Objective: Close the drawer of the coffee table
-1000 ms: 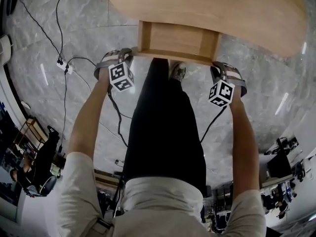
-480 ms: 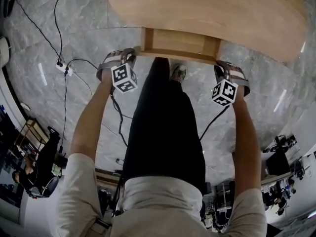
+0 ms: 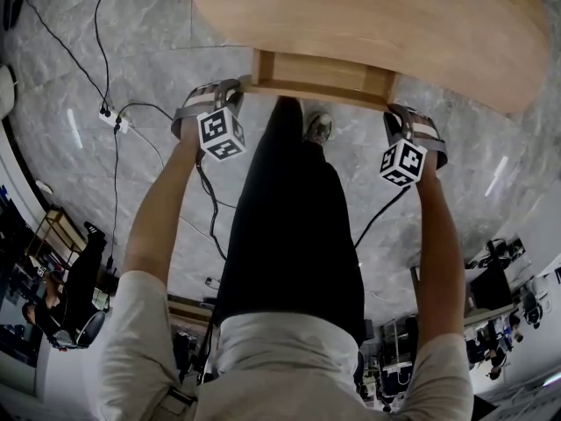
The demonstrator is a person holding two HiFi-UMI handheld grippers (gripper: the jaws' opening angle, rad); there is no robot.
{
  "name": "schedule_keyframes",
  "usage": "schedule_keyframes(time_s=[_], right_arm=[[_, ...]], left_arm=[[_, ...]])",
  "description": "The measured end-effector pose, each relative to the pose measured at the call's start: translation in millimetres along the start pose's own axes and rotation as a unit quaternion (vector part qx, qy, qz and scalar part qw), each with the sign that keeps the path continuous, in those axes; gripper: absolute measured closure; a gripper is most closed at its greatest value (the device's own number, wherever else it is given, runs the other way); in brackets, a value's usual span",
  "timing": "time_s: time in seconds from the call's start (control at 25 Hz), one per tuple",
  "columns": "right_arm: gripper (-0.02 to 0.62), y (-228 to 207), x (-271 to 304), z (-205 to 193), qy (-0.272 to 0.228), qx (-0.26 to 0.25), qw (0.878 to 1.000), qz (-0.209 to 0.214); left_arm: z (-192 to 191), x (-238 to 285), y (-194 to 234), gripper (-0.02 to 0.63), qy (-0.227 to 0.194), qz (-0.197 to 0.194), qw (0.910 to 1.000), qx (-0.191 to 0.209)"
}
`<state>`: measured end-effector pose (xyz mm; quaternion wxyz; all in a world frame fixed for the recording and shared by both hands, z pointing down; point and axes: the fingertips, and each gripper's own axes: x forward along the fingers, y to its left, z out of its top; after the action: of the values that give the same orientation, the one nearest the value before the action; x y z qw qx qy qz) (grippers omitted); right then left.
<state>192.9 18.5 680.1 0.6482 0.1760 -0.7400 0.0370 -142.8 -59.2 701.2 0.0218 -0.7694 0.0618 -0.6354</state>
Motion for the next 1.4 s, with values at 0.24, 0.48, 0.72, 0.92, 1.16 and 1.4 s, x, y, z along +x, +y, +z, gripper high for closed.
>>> schedule_keyframes(time_s=[0.24, 0.48, 0.72, 0.92, 1.16, 1.4], right_arm=[[0.518, -11.9, 3.3, 1.3, 0.003, 0.003, 1.0, -0.007], [0.517, -27.6, 5.8, -2.8, 0.006, 0.005, 1.0, -0.017], [0.515, -33.9, 5.5, -2.0, 0.0, 0.008, 1.0, -0.024], [0.515, -42.4, 9.1, -1.4, -0.004, 0.011, 0.999, -0.033], [0.515, -44.1, 13.4, 4.4, -0.007, 0.016, 0.999, -0.031], [0.515, -44.0, 12.1, 2.3, -0.008, 0.015, 0.999, -0.033]], left_arm=[[1.8, 2.6, 10.2, 0.5, -0.007, 0.006, 0.9999, -0.012], [8.5, 6.6, 19.1, 0.499, -0.012, 0.013, 0.9997, -0.02], [11.0, 4.8, 24.8, 0.499, -0.012, 0.014, 0.9996, -0.021], [13.0, 8.3, 35.8, 0.499, -0.01, 0.019, 0.9995, -0.022], [8.4, 11.1, 43.2, 0.497, -0.007, 0.016, 0.9996, -0.021], [10.0, 10.4, 42.5, 0.497, -0.011, 0.015, 0.9993, -0.034]])
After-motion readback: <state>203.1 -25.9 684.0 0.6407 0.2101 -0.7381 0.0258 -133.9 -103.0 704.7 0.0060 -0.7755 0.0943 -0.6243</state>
